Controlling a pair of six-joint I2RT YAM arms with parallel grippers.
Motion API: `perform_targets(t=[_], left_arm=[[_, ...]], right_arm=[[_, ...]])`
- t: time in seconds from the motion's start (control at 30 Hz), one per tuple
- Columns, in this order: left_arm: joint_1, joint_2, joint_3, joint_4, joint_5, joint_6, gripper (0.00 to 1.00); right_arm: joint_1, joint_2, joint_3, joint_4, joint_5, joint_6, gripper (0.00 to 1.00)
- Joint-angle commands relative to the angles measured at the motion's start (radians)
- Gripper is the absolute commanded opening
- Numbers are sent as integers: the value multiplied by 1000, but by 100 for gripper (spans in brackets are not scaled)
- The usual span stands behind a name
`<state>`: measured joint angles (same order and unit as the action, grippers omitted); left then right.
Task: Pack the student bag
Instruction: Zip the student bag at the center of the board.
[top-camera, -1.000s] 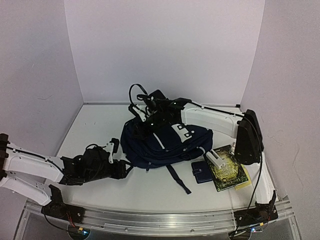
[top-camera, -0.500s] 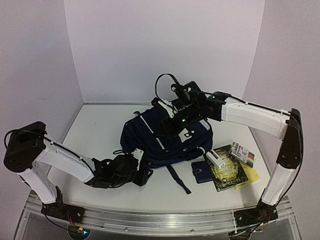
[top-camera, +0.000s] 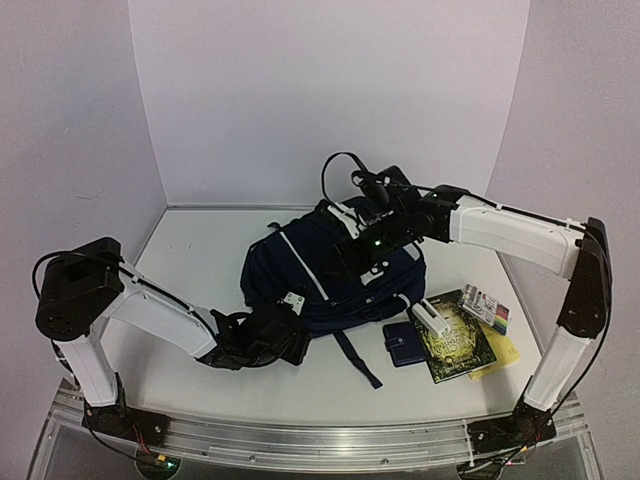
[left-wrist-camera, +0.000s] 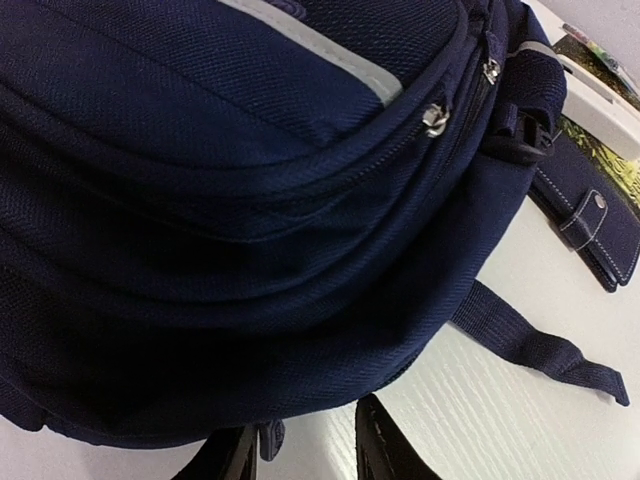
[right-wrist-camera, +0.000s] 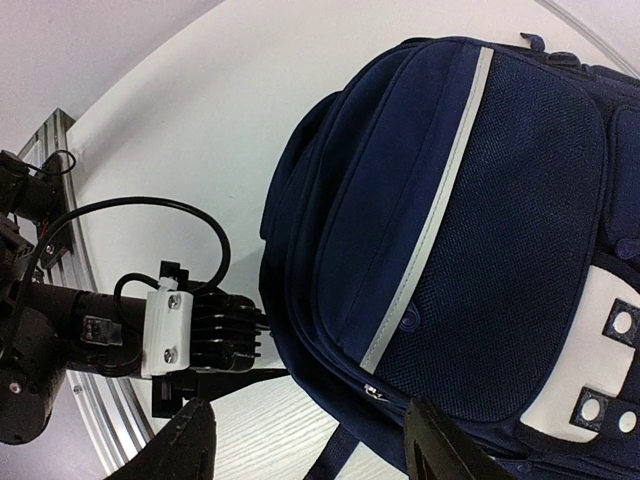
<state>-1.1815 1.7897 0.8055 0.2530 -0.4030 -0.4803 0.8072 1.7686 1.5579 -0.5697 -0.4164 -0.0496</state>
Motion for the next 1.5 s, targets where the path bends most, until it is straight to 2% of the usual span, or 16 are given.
perform_targets(t=[0.0,0.17,0.3,0.4,0.7,0.83,1.0,1.13,1.23,1.27,1.47], left_arm=[[14,-28,24,-62,-42,-21,34],[15,-60,-29,-56,-11,-36,26],[16,-64,-35,-49,9,-17,8],[21,-83,-34,-30,28,-9,0],[47,-229,-40,5,103,8,0],[70,-258,-37,18,168,8,0],[94,-266,-40,39,228,-2,0],[106,-284,-52,46,245,-15,0],[124,-307,-73,48,251,-40,0],[132,-318,-81,50,251,-47,0],[183,-372,-120,-7,232,-88,0]], right_arm=[[-6,-43,-4,-8,-2,-11,64],[-7,-32,1,-10,-8,-11,64],[-7,-19,-1,-12,-14,-15,65],[-7,-8,-2,-13,-24,-22,65],[4,-11,-104,-17,-78,-137,59],[21,4,-187,76,-73,-164,56],[60,5,-271,237,-19,-195,58],[95,42,-275,283,80,-239,59],[107,85,-252,290,98,-246,57],[113,96,-248,292,106,-251,51],[126,111,-248,294,236,-282,0]])
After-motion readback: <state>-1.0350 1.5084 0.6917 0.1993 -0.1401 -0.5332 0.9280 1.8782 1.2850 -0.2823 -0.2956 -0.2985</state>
